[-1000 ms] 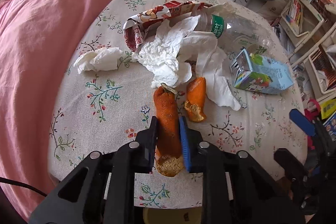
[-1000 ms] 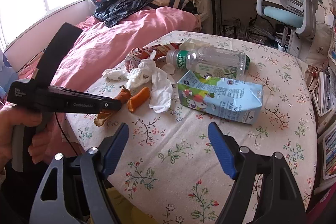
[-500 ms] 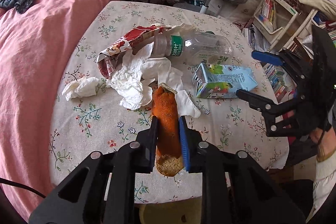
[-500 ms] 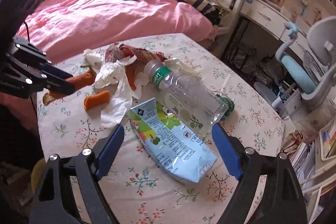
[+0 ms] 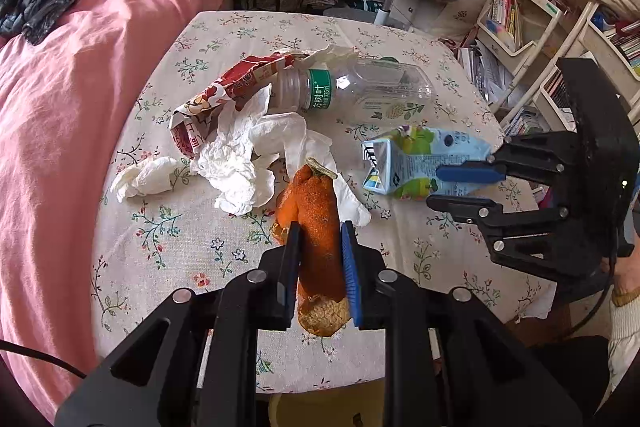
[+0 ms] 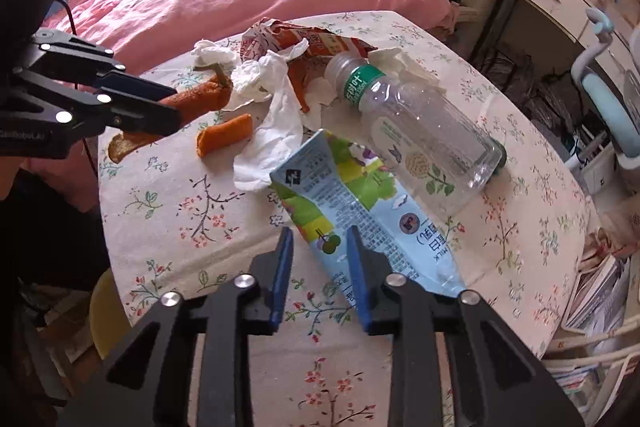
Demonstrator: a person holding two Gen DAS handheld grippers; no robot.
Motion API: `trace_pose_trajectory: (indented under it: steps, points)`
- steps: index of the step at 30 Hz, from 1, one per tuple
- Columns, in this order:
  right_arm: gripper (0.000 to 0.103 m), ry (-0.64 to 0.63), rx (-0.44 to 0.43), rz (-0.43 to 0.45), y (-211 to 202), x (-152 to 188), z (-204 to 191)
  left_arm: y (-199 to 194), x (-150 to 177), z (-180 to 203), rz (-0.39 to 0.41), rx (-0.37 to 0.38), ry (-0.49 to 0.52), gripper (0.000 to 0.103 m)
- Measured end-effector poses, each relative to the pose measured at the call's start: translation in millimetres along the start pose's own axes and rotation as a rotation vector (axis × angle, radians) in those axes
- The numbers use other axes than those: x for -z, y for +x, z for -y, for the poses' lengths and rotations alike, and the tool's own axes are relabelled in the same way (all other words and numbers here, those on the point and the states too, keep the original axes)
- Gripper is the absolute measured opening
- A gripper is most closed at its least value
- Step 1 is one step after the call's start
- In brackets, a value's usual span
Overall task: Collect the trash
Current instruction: 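Grasp the orange bread stick with the left tool while the right tool grasps the juice carton, then lift both held items and carry them down toward the yellow bin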
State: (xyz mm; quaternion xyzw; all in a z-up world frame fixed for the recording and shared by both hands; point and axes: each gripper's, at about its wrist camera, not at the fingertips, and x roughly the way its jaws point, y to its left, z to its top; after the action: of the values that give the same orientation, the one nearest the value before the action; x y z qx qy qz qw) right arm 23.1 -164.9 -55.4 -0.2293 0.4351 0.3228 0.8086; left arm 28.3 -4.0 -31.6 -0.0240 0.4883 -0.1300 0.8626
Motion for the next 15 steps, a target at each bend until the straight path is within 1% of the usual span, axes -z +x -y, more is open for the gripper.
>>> trace_pose_trajectory:
  steps: [1, 3, 5, 6, 8, 9, 10, 11, 12, 13, 15]
  points:
    - [0.012, 0.020, 0.011, 0.005, -2.0, 6.3, -3.4, 0.3, 0.4, 0.0, 0.000, -0.002, 0.001, 0.019]
    - [0.012, 0.049, 0.012, -0.001, -0.3, 14.7, -5.4, -0.4, 0.6, 0.7, 0.003, 0.004, 0.000, 0.019]
    - [0.013, 0.054, 0.043, -0.009, 4.1, 22.3, -9.4, -1.0, 1.5, 3.6, 0.005, 0.005, 0.006, 0.019]
    - [0.013, 0.061, 0.044, -0.007, 5.8, 21.5, -7.6, -0.8, 2.3, 4.5, 0.007, 0.005, 0.010, 0.019]
    - [0.020, 0.066, 0.041, 0.019, 3.4, 17.5, -5.9, -0.5, 3.4, 6.5, 0.007, 0.000, 0.016, 0.019]
    - [0.029, 0.064, 0.034, 0.038, -0.9, 16.4, -7.1, 0.0, 3.2, 6.7, 0.006, 0.000, 0.017, 0.019]
    - [0.043, 0.055, 0.026, 0.064, -7.0, 13.9, -8.6, 0.3, 2.7, 6.2, 0.006, 0.000, 0.015, 0.019]
    - [0.052, 0.037, 0.023, 0.095, -13.8, 11.3, -10.8, 0.6, 1.7, 5.5, 0.007, -0.002, 0.012, 0.019]
    - [0.063, 0.022, 0.031, 0.116, -17.4, 8.4, -12.0, 0.9, 0.3, 4.3, 0.010, -0.003, 0.008, 0.020]
    - [0.064, -0.005, 0.052, 0.129, -21.5, 4.6, -12.6, 1.0, -1.5, 3.2, 0.016, -0.004, 0.002, 0.020]
    - [0.065, -0.042, 0.069, 0.130, -21.0, -3.9, -10.5, 1.9, -5.2, 1.9, 0.026, -0.005, -0.010, 0.020]
